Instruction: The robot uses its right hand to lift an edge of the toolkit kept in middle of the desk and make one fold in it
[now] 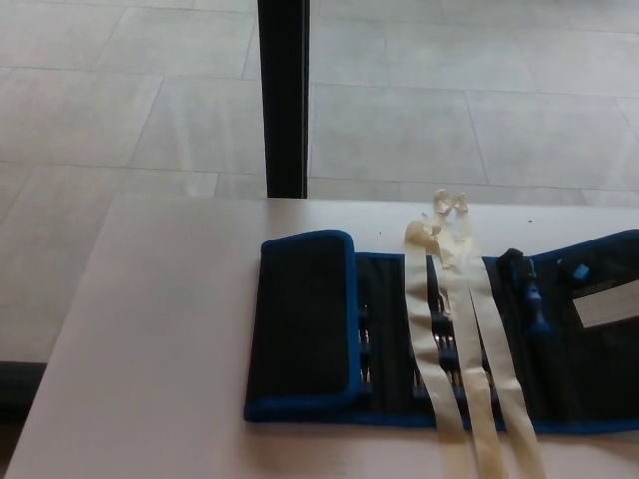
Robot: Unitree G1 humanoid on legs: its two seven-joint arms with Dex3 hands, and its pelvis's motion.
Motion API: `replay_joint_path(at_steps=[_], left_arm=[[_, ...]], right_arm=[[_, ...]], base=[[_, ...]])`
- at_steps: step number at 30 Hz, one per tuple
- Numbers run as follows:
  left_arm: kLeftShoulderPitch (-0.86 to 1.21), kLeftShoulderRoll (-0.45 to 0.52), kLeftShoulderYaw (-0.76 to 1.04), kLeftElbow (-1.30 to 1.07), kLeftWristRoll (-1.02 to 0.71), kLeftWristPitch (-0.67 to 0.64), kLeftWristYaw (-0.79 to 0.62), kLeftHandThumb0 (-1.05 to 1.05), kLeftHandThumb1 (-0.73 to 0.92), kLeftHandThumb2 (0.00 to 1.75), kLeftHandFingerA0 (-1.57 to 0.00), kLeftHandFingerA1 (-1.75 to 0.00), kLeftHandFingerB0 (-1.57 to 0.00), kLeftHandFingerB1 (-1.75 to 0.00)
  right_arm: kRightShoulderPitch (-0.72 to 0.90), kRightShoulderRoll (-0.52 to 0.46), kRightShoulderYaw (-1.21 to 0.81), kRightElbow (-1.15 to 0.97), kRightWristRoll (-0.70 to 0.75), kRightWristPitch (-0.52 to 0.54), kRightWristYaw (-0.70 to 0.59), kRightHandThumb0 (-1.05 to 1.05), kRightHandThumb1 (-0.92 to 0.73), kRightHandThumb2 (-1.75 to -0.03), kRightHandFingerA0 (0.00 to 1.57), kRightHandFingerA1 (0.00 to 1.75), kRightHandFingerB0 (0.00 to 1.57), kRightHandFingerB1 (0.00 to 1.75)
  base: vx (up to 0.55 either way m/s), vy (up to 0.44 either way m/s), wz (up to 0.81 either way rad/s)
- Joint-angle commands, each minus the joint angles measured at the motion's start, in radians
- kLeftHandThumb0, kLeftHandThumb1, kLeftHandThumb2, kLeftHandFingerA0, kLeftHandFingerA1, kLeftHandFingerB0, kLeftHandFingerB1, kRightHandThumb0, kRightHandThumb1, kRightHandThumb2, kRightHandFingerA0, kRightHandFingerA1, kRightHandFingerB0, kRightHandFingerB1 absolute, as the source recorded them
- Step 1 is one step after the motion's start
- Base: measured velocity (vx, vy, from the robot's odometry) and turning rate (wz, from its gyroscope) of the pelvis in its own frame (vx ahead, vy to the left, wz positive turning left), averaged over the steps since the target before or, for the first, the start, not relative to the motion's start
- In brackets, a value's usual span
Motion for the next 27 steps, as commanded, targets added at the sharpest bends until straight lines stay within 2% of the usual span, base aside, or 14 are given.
replay_joint_path(at_steps=[1,4,5,6,9,13,15,21,22,27], left_arm=[[0.006,0.025,-0.001,0.007,-0.018,0.017,0.009,-0.59,0.75,0.63,-0.65,-0.65,-0.47,-0.52],[0.003,0.024,0.005,0.005,-0.026,0.016,0.007,-0.58,0.75,0.61,-0.67,-0.68,-0.47,-0.53],[0.003,0.024,0.007,0.004,-0.029,0.017,0.005,-0.58,0.74,0.62,-0.65,-0.68,-0.45,-0.52],[0.003,0.024,0.007,0.005,-0.031,0.017,0.002,-0.59,0.75,0.61,-0.66,-0.68,-0.45,-0.53],[0.006,0.027,-0.009,0.004,-0.019,0.018,0.006,-0.60,0.75,0.61,-0.67,-0.68,-0.43,-0.52],[0.007,0.025,-0.002,0.005,-0.032,0.012,0.006,-0.59,0.74,0.62,-0.66,-0.70,-0.38,-0.51],[0.004,0.026,-0.008,0.010,-0.026,0.017,0.012,-0.59,0.74,0.62,-0.67,-0.69,-0.43,-0.53],[0.011,0.033,-0.025,0.003,-0.021,0.014,0.008,-0.61,0.76,0.61,-0.67,-0.67,-0.44,-0.51],[0.010,0.033,-0.021,0.006,-0.026,0.016,0.010,-0.59,0.75,0.63,-0.66,-0.67,-0.46,-0.52],[0.005,0.034,-0.023,0.008,-0.028,0.019,0.017,-0.59,0.74,0.62,-0.68,-0.71,-0.45,-0.54]], right_arm=[[0.058,-0.008,0.077,0.019,-0.014,0.061,0.071,-0.52,-0.71,-0.61,0.54,0.48,0.36,0.38],[0.071,-0.021,0.128,0.052,-0.036,0.067,0.087,-0.54,-0.68,-0.61,0.57,0.49,0.39,0.40],[0.073,-0.026,0.140,0.059,-0.040,0.065,0.089,-0.58,-0.56,-0.87,0.52,0.58,0.37,0.51],[0.077,-0.031,0.160,0.068,-0.052,0.072,0.093,-0.53,-0.69,-0.59,0.58,0.47,0.43,0.39],[0.096,-0.043,0.228,0.087,-0.083,0.080,0.132,-0.52,-0.68,-0.60,0.53,0.47,0.36,0.38],[0.100,-0.043,0.278,0.110,-0.100,0.081,0.143,-0.48,-0.68,-0.60,0.55,0.48,0.37,0.39],[0.107,-0.043,0.328,0.115,-0.122,0.082,0.165,-0.46,-0.70,-0.60,0.53,0.47,0.35,0.38],[0.097,-0.032,0.367,0.134,-0.133,0.094,0.165,-0.48,-0.66,-0.59,0.57,0.50,0.39,0.41],[0.101,-0.039,0.395,0.131,-0.148,0.089,0.194,-0.52,-0.56,-0.85,0.50,0.59,0.36,0.52],[0.093,-0.047,0.436,0.120,-0.176,0.098,0.199,-0.51,-0.54,-0.86,0.55,0.63,0.38,0.53]], base=[[0.00,0.000,0.00],[0.00,0.000,0.00],[0.00,0.000,0.00],[0.00,0.000,0.00],[0.00,0.000,0.00],[0.00,0.000,0.00],[0.00,0.000,0.00],[0.00,0.000,0.00],[0.00,0.000,0.00],[0.00,0.000,0.00]])
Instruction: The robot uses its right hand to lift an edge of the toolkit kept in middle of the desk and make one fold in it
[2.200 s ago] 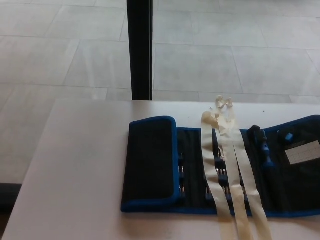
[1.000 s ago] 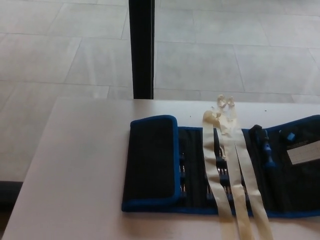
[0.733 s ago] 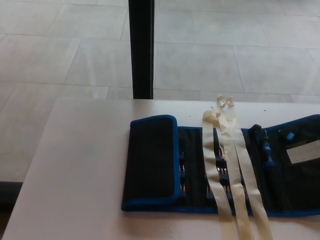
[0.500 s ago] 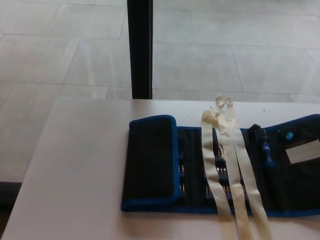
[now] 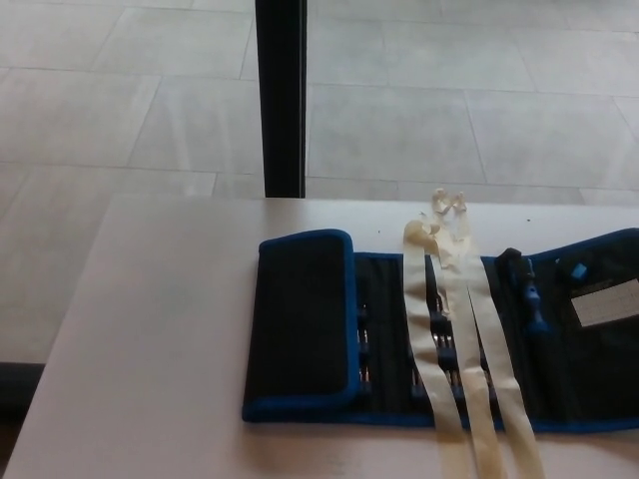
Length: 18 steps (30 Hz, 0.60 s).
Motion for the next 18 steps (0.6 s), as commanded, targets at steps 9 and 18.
replay_joint_path(at_steps=[9,18], left_arm=[[0.007,0.025,0.007,0.007,-0.022,0.023,0.013,-0.57,0.73,0.62,-0.69,-0.73,-0.46,-0.57],[0.014,0.026,-0.005,0.007,-0.015,0.014,0.009,-0.58,0.74,0.62,-0.68,-0.71,-0.48,-0.56]], right_arm=[[-0.006,-0.006,0.070,-0.015,-0.069,0.037,0.037,-0.52,-0.51,-0.84,0.53,0.62,0.39,0.54],[-0.029,0.048,0.099,-0.249,-0.020,0.117,0.048,-0.49,-0.56,-0.86,0.53,0.60,0.37,0.52]], base=[[0.00,0.000,0.00],[0.00,0.000,0.00]])
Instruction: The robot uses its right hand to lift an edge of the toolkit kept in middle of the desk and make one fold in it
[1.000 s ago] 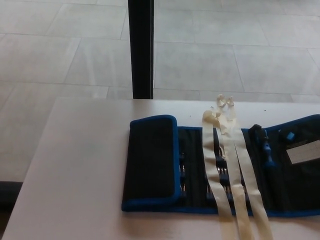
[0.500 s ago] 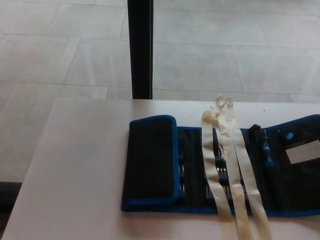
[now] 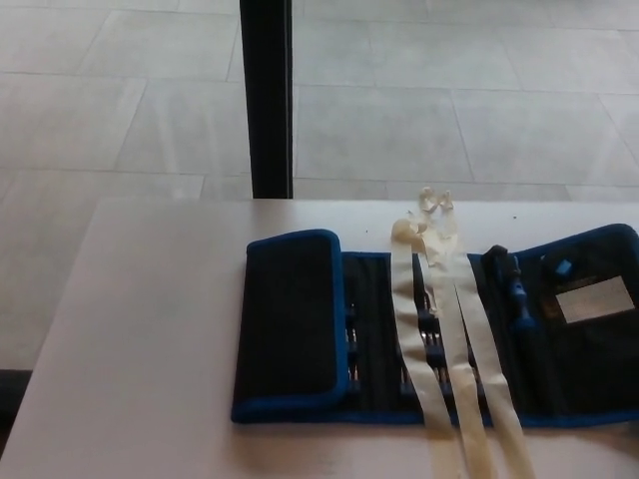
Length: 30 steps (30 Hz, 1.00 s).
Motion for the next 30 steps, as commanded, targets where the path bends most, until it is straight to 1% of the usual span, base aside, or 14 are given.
replay_joint_path(at_steps=[1,5,6,7,8,12,13,16,18,23,24,27,28,30], left_arm=[[0.009,0.018,0.002,0.006,-0.013,0.017,0.009,-0.58,0.74,0.61,-0.67,-0.69,-0.49,-0.55],[0.011,0.021,-0.001,0.006,-0.009,0.017,0.008,-0.59,0.74,0.62,-0.68,-0.70,-0.47,-0.53],[0.012,0.021,-0.001,0.006,-0.010,0.016,0.007,-0.58,0.75,0.61,-0.66,-0.69,-0.46,-0.53],[0.012,0.022,-0.002,0.007,-0.009,0.015,0.005,-0.59,0.56,0.96,-0.62,-0.73,-0.43,-0.62],[0.012,0.022,-0.003,0.007,-0.008,0.016,0.005,-0.58,0.74,0.63,-0.65,-0.66,-0.47,-0.54],[0.012,0.020,-0.014,0.009,0.000,0.028,0.016,-0.57,0.75,0.61,-0.68,-0.71,-0.48,-0.53],[0.013,0.020,-0.016,0.009,0.000,0.023,0.014,-0.57,0.75,0.62,-0.67,-0.69,-0.46,-0.53],[0.016,0.021,-0.020,0.007,-0.001,0.016,0.011,-0.57,0.75,0.62,-0.68,-0.70,-0.46,-0.54],[0.014,0.022,-0.018,0.009,-0.005,0.013,0.003,-0.58,0.75,0.62,-0.67,-0.69,-0.47,-0.55],[0.005,0.025,-0.021,0.006,-0.003,0.021,0.010,-0.58,0.74,0.62,-0.67,-0.70,-0.48,-0.54],[0.004,0.024,-0.019,0.004,-0.005,0.019,0.015,-0.57,0.74,0.62,-0.67,-0.71,-0.47,-0.55],[-0.001,0.027,-0.027,0.001,0.000,0.020,0.007,-0.57,0.75,0.62,-0.67,-0.69,-0.42,-0.50],[-0.006,0.026,-0.027,0.002,0.000,0.020,0.011,-0.57,0.74,0.62,-0.69,-0.71,-0.43,-0.52],[-0.011,0.027,-0.037,0.004,0.008,0.021,0.013,-0.57,0.74,0.62,-0.69,-0.70,-0.44,-0.51]], right_arm=[[-0.016,0.046,0.014,-0.138,0.037,0.069,0.033,-0.49,-0.58,-0.87,0.52,0.60,0.37,0.52],[-0.033,0.088,0.020,-0.275,0.042,0.118,-0.004,-0.50,-0.58,-0.87,0.55,0.59,0.35,0.51],[-0.034,0.108,0.023,-0.319,0.040,0.122,-0.020,-0.45,-0.70,-0.61,0.63,0.47,0.42,0.39],[-0.034,0.122,0.023,-0.346,0.043,0.117,-0.019,-0.44,-0.71,-0.61,0.63,0.48,0.42,0.40],[-0.033,0.132,0.024,-0.367,0.041,0.116,-0.020,-0.44,-0.70,-0.61,0.64,0.47,0.41,0.39],[-0.008,0.151,0.088,-0.463,-0.045,0.098,-0.060,-0.51,-0.57,-0.88,0.58,0.61,0.36,0.52],[-0.007,0.156,0.089,-0.468,-0.046,0.104,-0.065,-0.42,-0.71,-0.61,0.64,0.49,0.42,0.41],[0.015,0.154,0.108,-0.430,-0.067,0.044,-0.039,-0.48,-0.56,-0.87,0.56,0.61,0.37,0.53],[0.032,0.150,0.113,-0.393,-0.084,0.005,-0.029,-0.44,-0.69,-0.61,0.64,0.51,0.43,0.42],[0.039,0.112,0.148,-0.265,-0.177,-0.056,-0.052,-0.48,-0.56,-0.86,0.55,0.64,0.37,0.54],[0.036,0.110,0.156,-0.238,-0.200,-0.056,-0.074,-0.44,-0.69,-0.60,0.64,0.53,0.44,0.43],[0.010,0.073,0.216,-0.087,-0.289,-0.128,-0.096,-0.44,-0.68,-0.60,0.67,0.66,0.44,0.44],[0.004,0.073,0.221,-0.062,-0.296,-0.134,-0.105,-0.48,-0.53,-0.86,0.63,0.71,0.40,0.56],[-0.016,0.087,0.221,0.000,-0.300,-0.145,-0.134,-0.43,-0.67,-0.59,0.75,0.87,0.45,0.45]], base=[[0.00,0.000,0.00],[0.00,0.000,0.00],[0.00,0.000,0.00],[0.00,0.000,0.00],[0.00,0.000,0.07],[0.00,0.000,0.05],[0.00,0.000,0.07],[0.00,0.000,0.02],[0.00,0.000,0.00],[0.00,0.000,0.00],[0.00,0.000,0.00],[0.00,0.000,0.00],[0.00,0.000,0.00],[0.00,0.000,0.00]])
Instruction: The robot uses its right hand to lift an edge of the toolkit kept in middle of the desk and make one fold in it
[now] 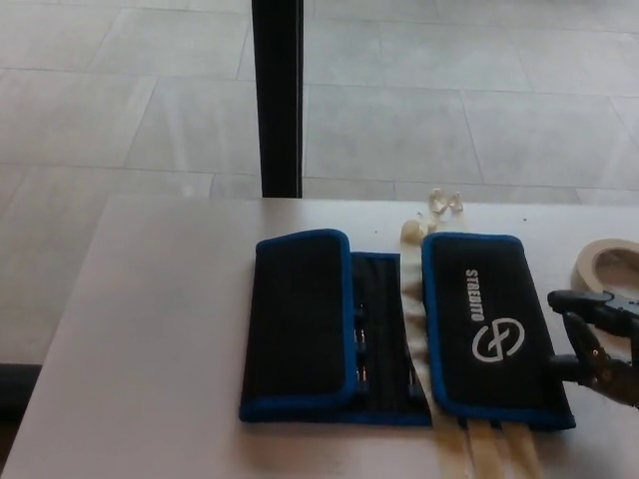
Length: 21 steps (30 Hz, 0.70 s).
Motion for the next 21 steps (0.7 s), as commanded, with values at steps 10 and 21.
replay_joint_path(at_steps=[10,21], left_arm=[[-0.025,0.033,-0.053,0.007,0.024,0.011,0.005,-0.60,0.75,0.62,-0.70,-0.72,-0.50,-0.56],[-0.028,0.045,-0.070,0.009,0.020,0.017,0.011,-0.59,0.75,0.61,-0.70,-0.73,-0.42,-0.52]], right_arm=[[-0.090,0.029,0.174,0.249,-0.227,-0.221,-0.074,-0.47,-0.66,-0.59,0.72,0.92,0.43,0.43],[-0.058,-0.006,0.277,0.117,-0.300,-0.346,-0.029,-0.49,-0.67,-0.60,0.61,0.72,0.46,0.46]], base=[[0.00,0.000,0.00],[0.00,0.000,0.00]])
